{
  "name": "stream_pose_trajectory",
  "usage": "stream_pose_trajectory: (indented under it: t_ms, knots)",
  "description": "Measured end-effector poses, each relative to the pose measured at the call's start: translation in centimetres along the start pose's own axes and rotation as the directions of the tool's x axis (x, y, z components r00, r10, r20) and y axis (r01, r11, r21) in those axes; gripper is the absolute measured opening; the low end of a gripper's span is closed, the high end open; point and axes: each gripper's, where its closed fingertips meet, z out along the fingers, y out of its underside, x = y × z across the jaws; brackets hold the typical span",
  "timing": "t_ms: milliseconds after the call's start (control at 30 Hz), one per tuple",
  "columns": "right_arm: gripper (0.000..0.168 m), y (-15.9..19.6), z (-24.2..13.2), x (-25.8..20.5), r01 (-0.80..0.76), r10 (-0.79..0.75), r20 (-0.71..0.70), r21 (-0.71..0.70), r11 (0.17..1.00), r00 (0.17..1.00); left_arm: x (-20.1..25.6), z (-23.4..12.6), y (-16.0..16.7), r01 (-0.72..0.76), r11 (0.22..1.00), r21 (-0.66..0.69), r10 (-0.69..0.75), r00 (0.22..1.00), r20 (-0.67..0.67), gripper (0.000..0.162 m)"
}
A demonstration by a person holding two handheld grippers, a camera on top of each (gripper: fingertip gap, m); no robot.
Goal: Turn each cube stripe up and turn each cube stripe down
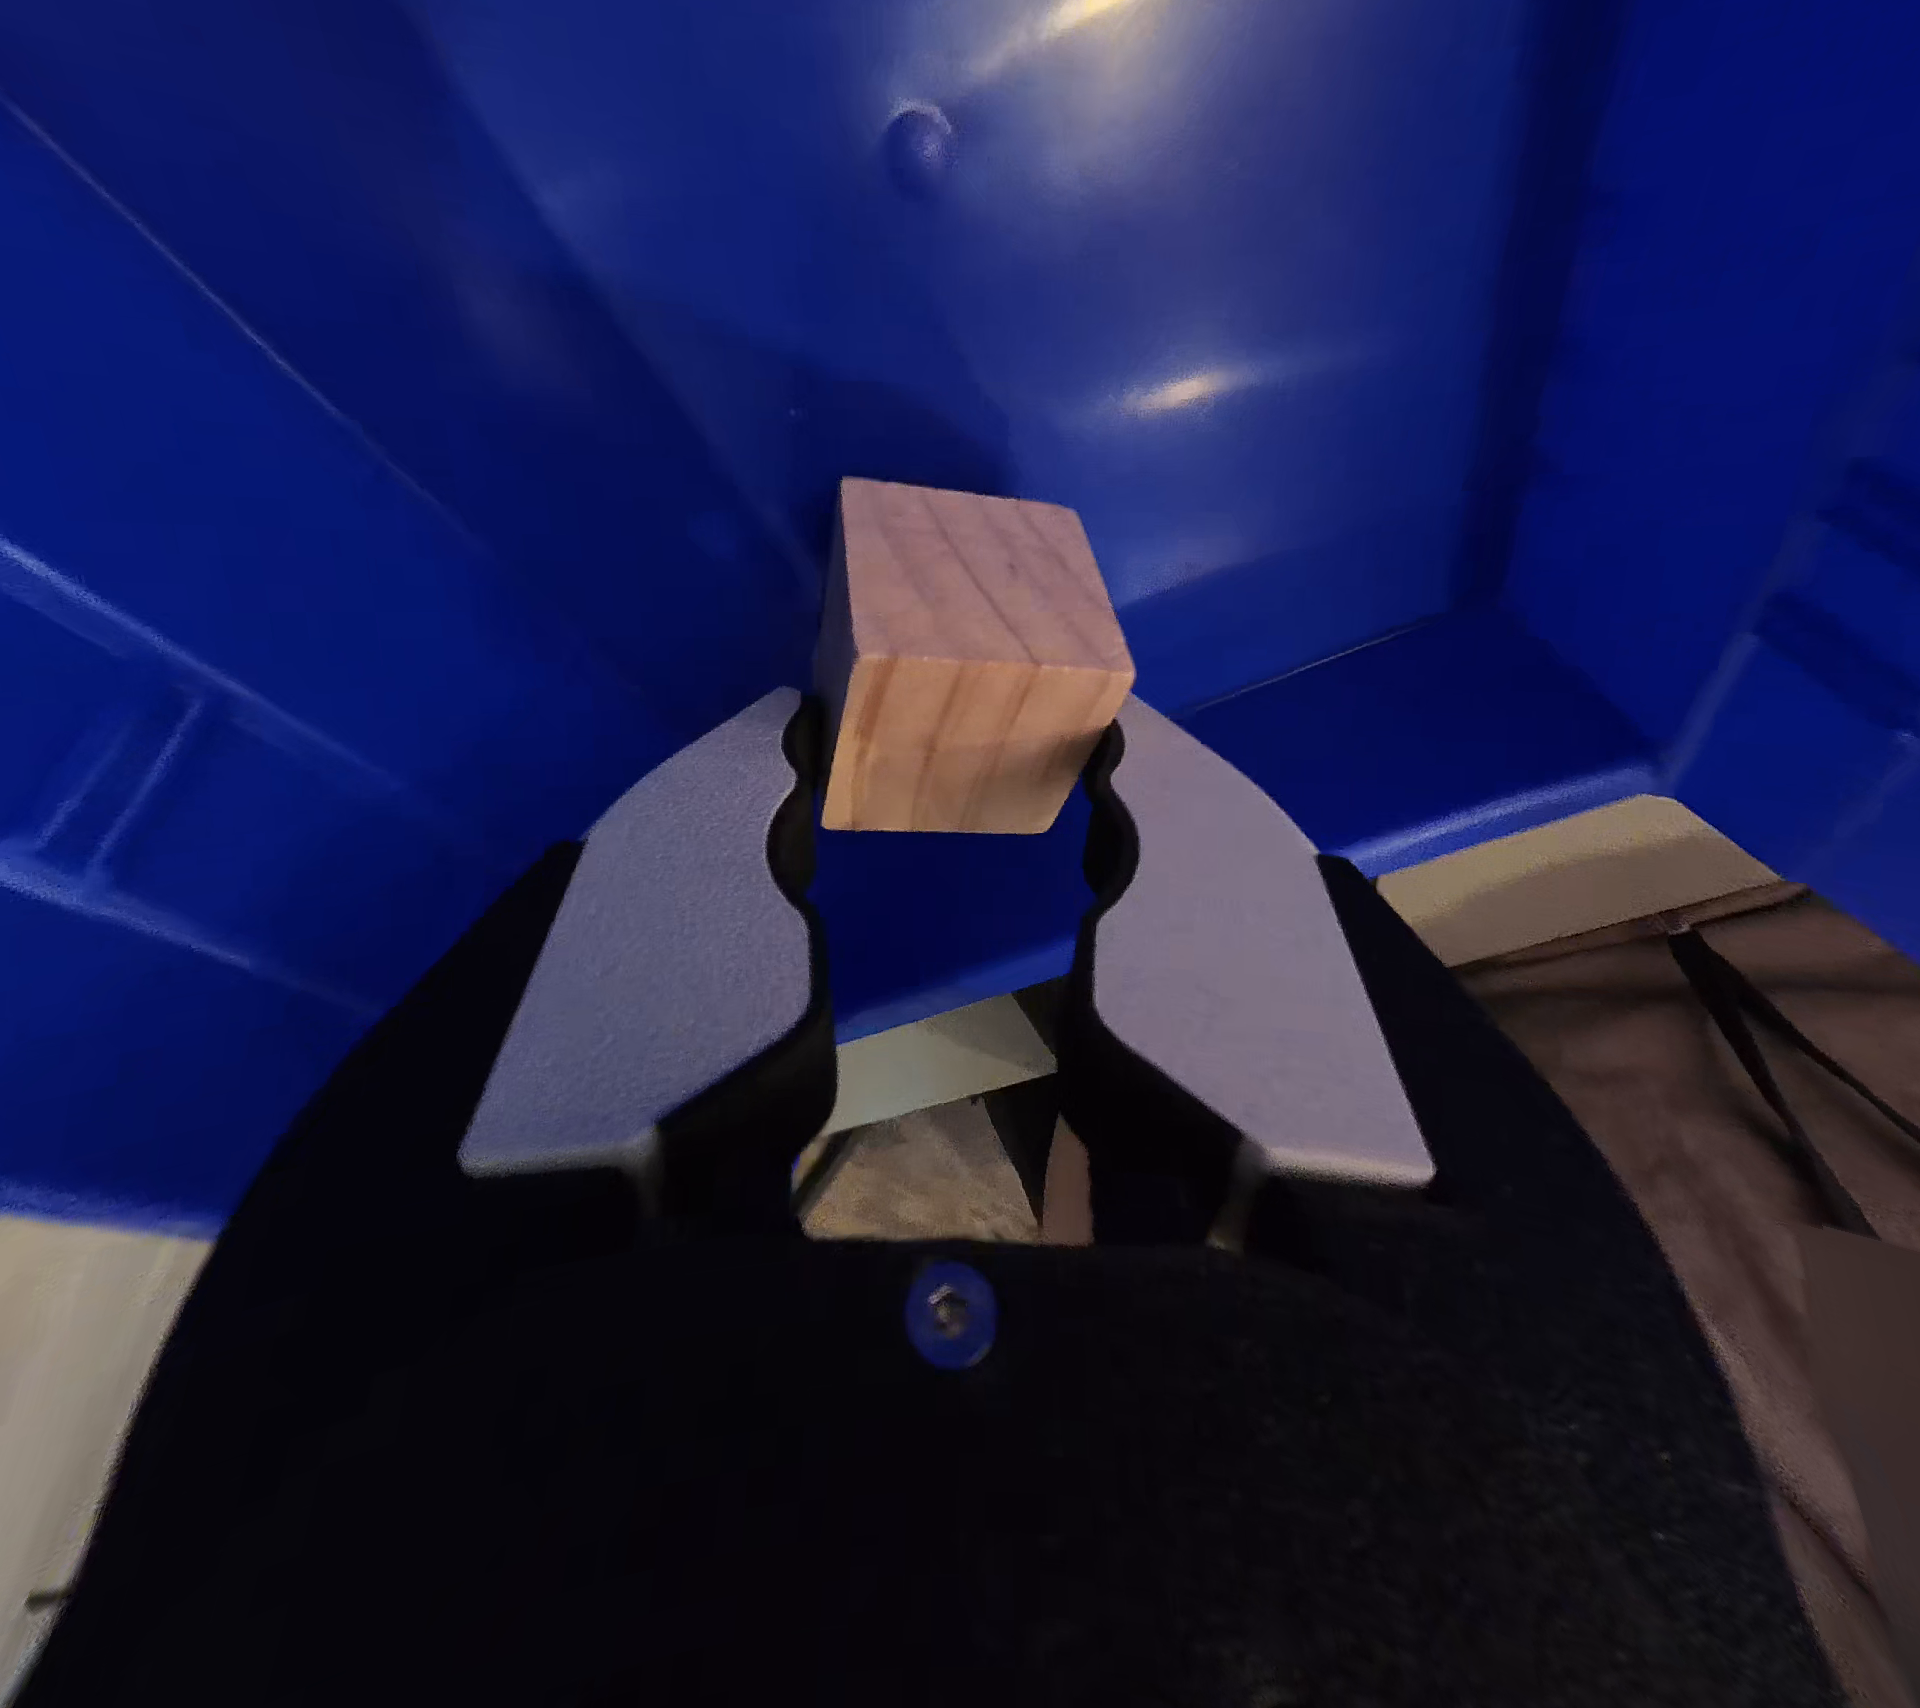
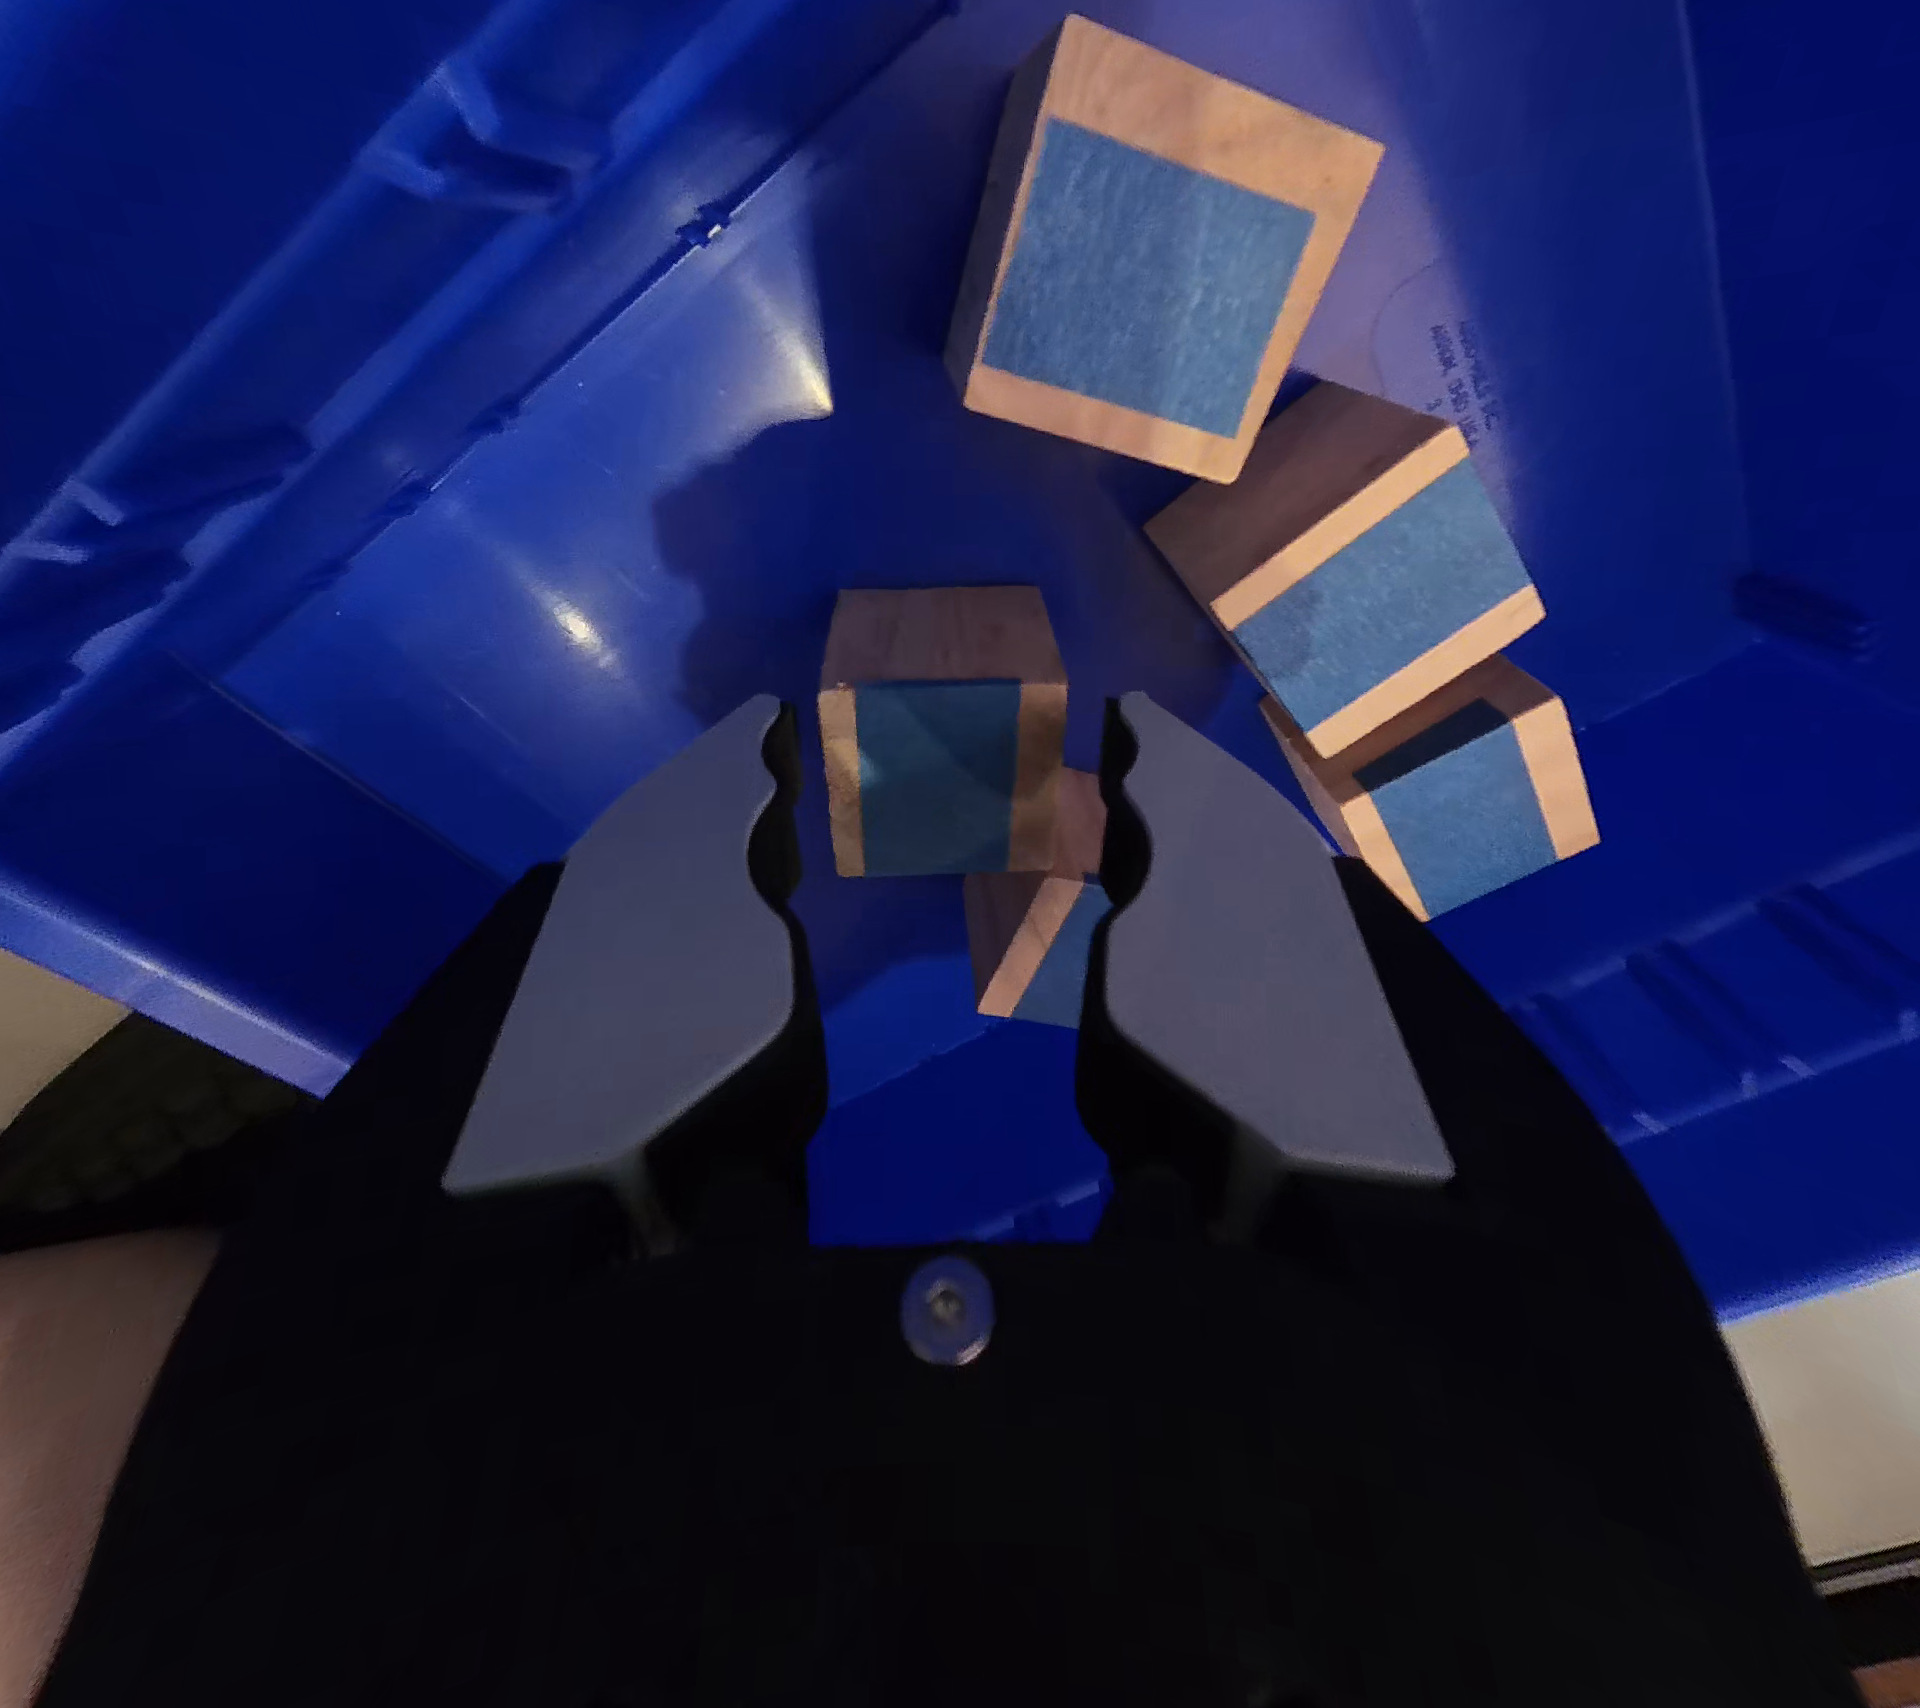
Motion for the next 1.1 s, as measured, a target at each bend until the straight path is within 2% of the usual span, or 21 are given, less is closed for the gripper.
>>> stream_pose_trajectory:
  t_ms: [233, 367, 500, 600, 700, 800, 867, 933, 967, 1033, 1100]
  knots:
    - [0.057, 0.0, -0.5, 0.5, -0.012, 0.012, -0.025, 0.019, 1.000, 1.000, 2.5, -4.6, -1.3, -0.123, 0.951, 0.283, 0.153, 0.984, -0.088, 0.049]
    - [0.057, 0.0, -1.1, 0.9, -0.013, 0.015, -0.059, 0.029, 1.000, 0.998, 5.5, -8.6, -1.6, -0.199, 0.846, 0.494, 0.324, 0.928, -0.183, 0.049]
    - [0.058, -0.1, -2.8, 1.8, -0.032, 0.041, -0.132, 0.072, 0.997, 0.990, 7.5, -11.5, -1.6, -0.259, 0.735, 0.627, 0.448, 0.879, -0.163, 0.049]
    - [0.058, 0.0, -5.5, 3.5, -0.077, 0.109, -0.266, 0.130, 0.989, 0.958, 9.9, -13.5, -1.9, -0.302, 0.637, 0.709, 0.553, 0.820, -0.148, 0.049]
    - [0.057, 0.0, -9.5, 4.7, -0.098, 0.183, -0.429, 0.214, 0.972, 0.885, 13.0, -15.3, -1.7, -0.327, 0.542, 0.774, 0.661, 0.734, -0.153, 0.048]
    - [0.057, -2.0, -14.7, 4.2, -0.013, 0.225, -0.574, 0.349, 0.937, 0.787, 16.7, -16.9, -1.5, -0.335, 0.441, 0.833, 0.769, 0.619, -0.158, 0.046]
    - [0.052, -4.3, -18.2, 2.8, 0.060, 0.289, -0.619, 0.479, 0.876, 0.730, 19.2, -17.5, -1.6, -0.328, 0.391, 0.860, 0.824, 0.542, -0.167, 0.046]
    - [0.045, -7.6, -19.9, -0.4, 0.137, 0.298, -0.552, 0.613, 0.778, 0.779, 20.6, -16.5, -2.3, -0.352, 0.411, 0.841, 0.822, 0.541, -0.175, 0.046]
    - [0.046, -9.5, -20.2, -2.6, 0.190, 0.249, -0.514, 0.658, 0.729, 0.821, 20.9, -16.0, -2.8, -0.358, 0.421, 0.833, 0.814, 0.554, -0.174, 0.045]
    - [0.049, -13.5, -20.7, -7.7, 0.320, 0.105, -0.471, 0.731, 0.603, 0.876, 22.0, -15.3, -2.9, -0.367, 0.441, 0.819, 0.831, 0.512, -0.218, 0.045]
    - [0.059, -16.9, -21.2, -12.9, 0.453, -0.036, -0.484, 0.787, 0.420, 0.874, 22.9, -15.0, -3.0, -0.360, 0.454, 0.815, 0.842, 0.474, -0.260, 0.045]
